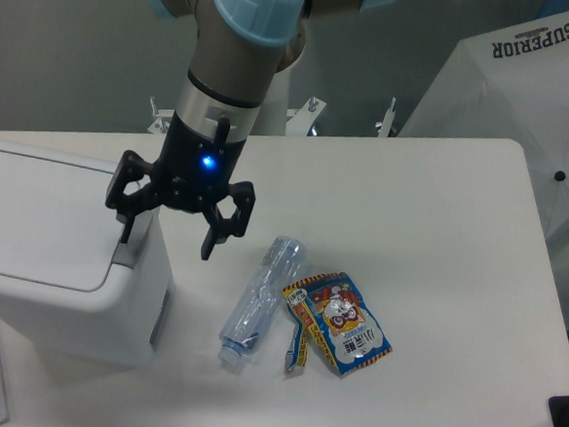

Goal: Open the trash can
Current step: 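Lower the gripper onto the trash can lid's push button and press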

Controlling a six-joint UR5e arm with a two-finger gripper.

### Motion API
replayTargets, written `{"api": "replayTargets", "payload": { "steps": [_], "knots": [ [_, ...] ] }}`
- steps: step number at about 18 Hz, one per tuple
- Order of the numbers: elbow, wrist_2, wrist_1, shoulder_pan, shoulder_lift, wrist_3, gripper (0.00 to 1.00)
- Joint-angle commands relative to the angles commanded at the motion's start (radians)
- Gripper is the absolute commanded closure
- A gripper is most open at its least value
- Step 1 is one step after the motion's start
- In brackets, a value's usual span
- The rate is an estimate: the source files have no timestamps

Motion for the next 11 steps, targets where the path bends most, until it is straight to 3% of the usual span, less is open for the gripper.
{"api": "replayTargets", "payload": {
  "steps": [5,11],
  "knots": [
    [-0.034,0.119,0.002,-0.002,0.008,0.017,0.0],
    [-0.037,0.126,0.0,-0.002,0.009,0.017,0.0]
  ]
}}
